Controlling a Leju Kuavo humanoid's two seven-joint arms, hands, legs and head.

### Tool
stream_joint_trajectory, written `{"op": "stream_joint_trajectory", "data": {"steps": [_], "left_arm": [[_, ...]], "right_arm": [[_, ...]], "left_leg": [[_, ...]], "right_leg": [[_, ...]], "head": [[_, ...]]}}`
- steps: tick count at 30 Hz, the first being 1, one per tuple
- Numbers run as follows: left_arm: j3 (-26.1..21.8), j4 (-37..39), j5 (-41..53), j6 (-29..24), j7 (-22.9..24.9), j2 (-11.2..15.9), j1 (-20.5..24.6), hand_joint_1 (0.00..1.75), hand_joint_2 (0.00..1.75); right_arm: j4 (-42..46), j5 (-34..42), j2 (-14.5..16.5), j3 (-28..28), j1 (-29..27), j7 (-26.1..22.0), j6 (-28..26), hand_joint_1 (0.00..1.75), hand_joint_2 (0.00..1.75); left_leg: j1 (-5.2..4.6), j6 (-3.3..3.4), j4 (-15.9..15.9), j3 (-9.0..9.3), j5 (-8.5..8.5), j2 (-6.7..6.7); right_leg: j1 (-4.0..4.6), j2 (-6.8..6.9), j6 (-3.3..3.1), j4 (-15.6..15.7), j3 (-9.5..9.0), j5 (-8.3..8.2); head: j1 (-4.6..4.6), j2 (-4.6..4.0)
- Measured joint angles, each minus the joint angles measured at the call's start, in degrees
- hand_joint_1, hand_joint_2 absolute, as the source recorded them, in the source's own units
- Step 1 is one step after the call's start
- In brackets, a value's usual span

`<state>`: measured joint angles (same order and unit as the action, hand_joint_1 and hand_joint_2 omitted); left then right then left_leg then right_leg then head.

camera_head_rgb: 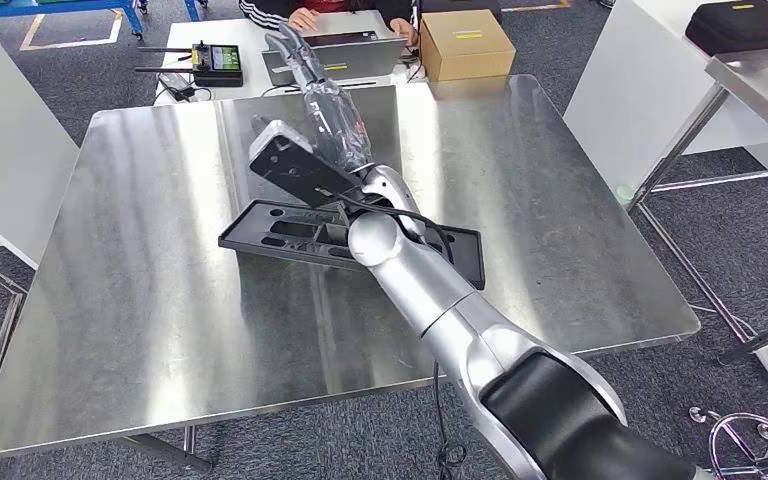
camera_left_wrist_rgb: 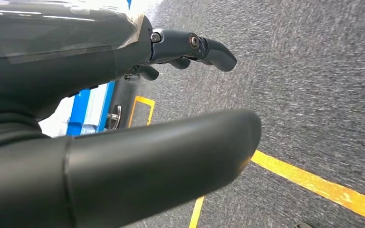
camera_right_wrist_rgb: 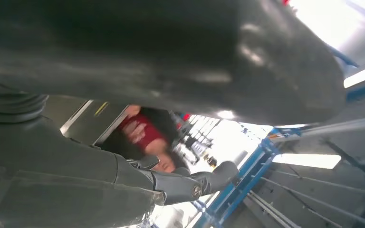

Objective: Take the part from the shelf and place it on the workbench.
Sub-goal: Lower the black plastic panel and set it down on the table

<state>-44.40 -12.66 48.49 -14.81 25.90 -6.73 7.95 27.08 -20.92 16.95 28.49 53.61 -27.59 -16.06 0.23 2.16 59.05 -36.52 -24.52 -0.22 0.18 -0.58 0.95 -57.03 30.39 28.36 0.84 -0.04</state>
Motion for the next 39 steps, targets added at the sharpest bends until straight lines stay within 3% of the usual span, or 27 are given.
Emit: {"op": "stream_joint_trajectory", "data": {"steps": [3,7,10,13,18,25,30,36,38,39], "left_arm": [[-0.61,0.01,0.01,-0.30,0.00,0.10,-0.07,0.00,0.00],[-1.69,0.01,-0.39,-1.74,0.00,0.31,-0.63,0.00,0.00],[-2.53,0.01,-0.70,-2.77,0.00,0.43,-1.16,0.00,0.00],[-3.30,0.01,-1.05,-3.75,0.00,0.44,-1.36,0.00,0.00],[-3.84,0.01,-1.07,-4.20,0.00,0.44,-1.38,0.00,0.00],[-4.27,0.01,-1.09,-4.20,0.00,0.44,-1.38,0.00,0.00],[-5.00,0.01,-1.53,-4.11,0.00,0.51,-1.47,0.00,0.00],[-5.92,0.00,-2.14,-3.90,0.00,0.94,-1.44,0.00,0.00],[-6.19,-0.01,-2.27,-3.72,0.00,0.98,-1.41,0.00,0.00],[-6.29,-0.01,-2.31,-3.67,0.00,0.98,-1.38,0.00,0.00]], "right_arm": [[5.59,10.18,1.51,-4.38,-2.63,-5.03,12.16,0.00,0.00],[20.68,27.05,2.66,-5.72,-10.66,-4.69,31.19,0.00,0.00],[32.45,35.46,2.68,-5.64,-17.77,-2.66,39.96,0.00,0.00],[42.19,42.56,2.09,-5.53,-24.17,-1.09,45.18,0.00,0.00],[51.25,44.99,0.83,-5.43,-29.68,-0.25,47.08,0.00,0.00],[55.32,46.47,0.13,-5.39,-31.74,-0.33,47.70,0.00,0.00],[60.63,47.48,-0.82,-5.30,-36.64,-0.69,48.11,0.00,0.00],[61.74,45.28,-3.10,-4.07,-40.61,-3.40,48.38,0.00,0.00],[60.84,44.88,-3.70,-4.04,-41.18,-4.14,48.66,0.00,0.00],[60.16,44.60,-4.06,-4.03,-41.41,-4.43,48.75,0.00,0.00]], "left_leg": [[0.00,0.00,0.00,0.01,0.00,0.00],[0.00,-0.03,0.00,0.00,-0.03,-0.05],[-0.01,-0.11,0.00,0.00,-0.10,-0.04],[-0.01,-0.17,0.00,0.01,-0.19,-0.05],[-0.02,-0.19,-0.01,0.12,-0.22,-0.03],[-0.01,-0.19,-0.01,0.19,-0.21,-0.04],[-0.21,-0.08,0.10,0.18,-0.40,-0.06],[-0.58,0.85,-0.14,0.46,-0.46,0.00],[-0.29,1.43,-0.89,0.83,0.12,0.17],[-0.11,1.65,-1.24,0.95,0.35,0.28]], "right_leg": [[0.00,0.00,0.00,0.00,0.00,-0.01],[-0.01,0.05,-0.01,0.01,0.01,0.02],[-0.02,0.05,-0.04,0.02,0.10,0.06],[-0.03,0.04,-0.03,0.03,0.36,0.16],[-0.02,0.02,0.02,0.04,0.40,0.19],[-0.01,0.02,0.04,0.03,0.33,0.19],[-0.19,0.01,0.11,0.11,-0.06,0.20],[-0.60,-0.02,0.81,0.15,-0.40,0.33],[-0.59,0.05,0.97,-1.25,0.16,1.36],[-0.57,0.09,0.82,-3.47,1.13,2.73]], "head": [[0.00,0.00],[0.00,0.00],[-0.01,0.00],[0.00,0.00],[0.00,0.00],[0.00,0.00],[-0.01,0.00],[-0.04,0.00],[0.01,0.00],[0.07,0.00]]}}
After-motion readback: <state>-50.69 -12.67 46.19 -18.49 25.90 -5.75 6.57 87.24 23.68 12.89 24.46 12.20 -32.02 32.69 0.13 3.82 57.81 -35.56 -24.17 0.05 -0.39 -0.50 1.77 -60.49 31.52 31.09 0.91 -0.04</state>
